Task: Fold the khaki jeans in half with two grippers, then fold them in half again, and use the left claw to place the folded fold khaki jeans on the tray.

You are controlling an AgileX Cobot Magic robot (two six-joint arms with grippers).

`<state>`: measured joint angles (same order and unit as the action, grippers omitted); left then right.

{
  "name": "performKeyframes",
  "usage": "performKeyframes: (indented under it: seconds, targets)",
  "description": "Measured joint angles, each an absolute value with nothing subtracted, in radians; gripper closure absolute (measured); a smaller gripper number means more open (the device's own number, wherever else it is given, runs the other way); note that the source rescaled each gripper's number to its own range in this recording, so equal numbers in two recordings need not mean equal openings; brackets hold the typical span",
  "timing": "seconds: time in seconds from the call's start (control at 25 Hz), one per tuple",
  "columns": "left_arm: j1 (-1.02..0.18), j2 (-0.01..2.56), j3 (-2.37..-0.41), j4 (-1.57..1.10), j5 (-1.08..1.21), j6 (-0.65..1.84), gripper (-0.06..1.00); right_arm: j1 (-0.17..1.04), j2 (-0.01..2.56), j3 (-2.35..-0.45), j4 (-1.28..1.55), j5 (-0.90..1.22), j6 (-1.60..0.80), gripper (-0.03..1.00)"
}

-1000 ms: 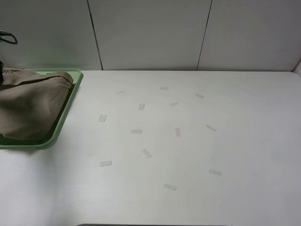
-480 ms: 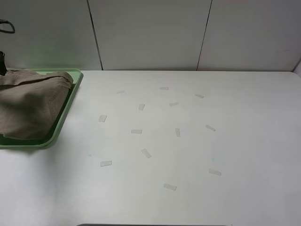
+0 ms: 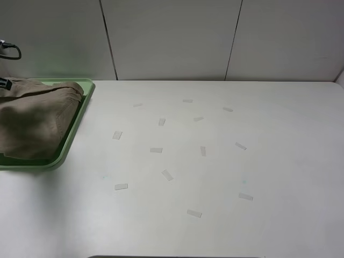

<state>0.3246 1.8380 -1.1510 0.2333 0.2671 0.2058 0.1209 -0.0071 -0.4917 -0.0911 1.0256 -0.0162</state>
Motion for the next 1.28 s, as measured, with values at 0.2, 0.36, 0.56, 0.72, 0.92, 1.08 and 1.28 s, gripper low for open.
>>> performKeyframes:
  seconds: [0.2, 0.36, 0.56, 0.72, 0.92, 1.08, 1.28]
  targets:
    - [0.377, 1.839, -1.085, 0.244, 0.181, 0.185, 0.94, 0.121, -0.007, -0.492, -0.091, 1.026, -0.016, -0.03]
    - [0.425, 1.843, -1.041, 0.294, 0.111, 0.176, 0.94, 0.121, -0.007, -0.492, -0.091, 1.026, -0.016, -0.03]
    - [0.502, 1.843, -0.981, 0.310, -0.066, 0.175, 0.94, 0.121, -0.007, -0.492, -0.090, 1.026, -0.016, -0.03]
    - [0.543, 1.844, -0.917, 0.310, -0.213, 0.179, 0.94, 0.121, -0.007, -0.492, -0.090, 1.026, -0.016, -0.03]
    - [0.543, 1.891, -0.886, 0.347, -0.285, 0.179, 0.94, 0.121, -0.007, -0.492, -0.090, 1.026, -0.016, -0.03]
    - [0.533, 1.946, -0.885, 0.352, -0.301, 0.179, 0.94, 0.121, -0.007, -0.492, -0.090, 1.026, -0.016, -0.03]
    - [0.531, 2.004, -0.886, 0.352, -0.310, 0.179, 0.94, 0.121, -0.007, -0.492, -0.090, 1.026, -0.016, -0.03]
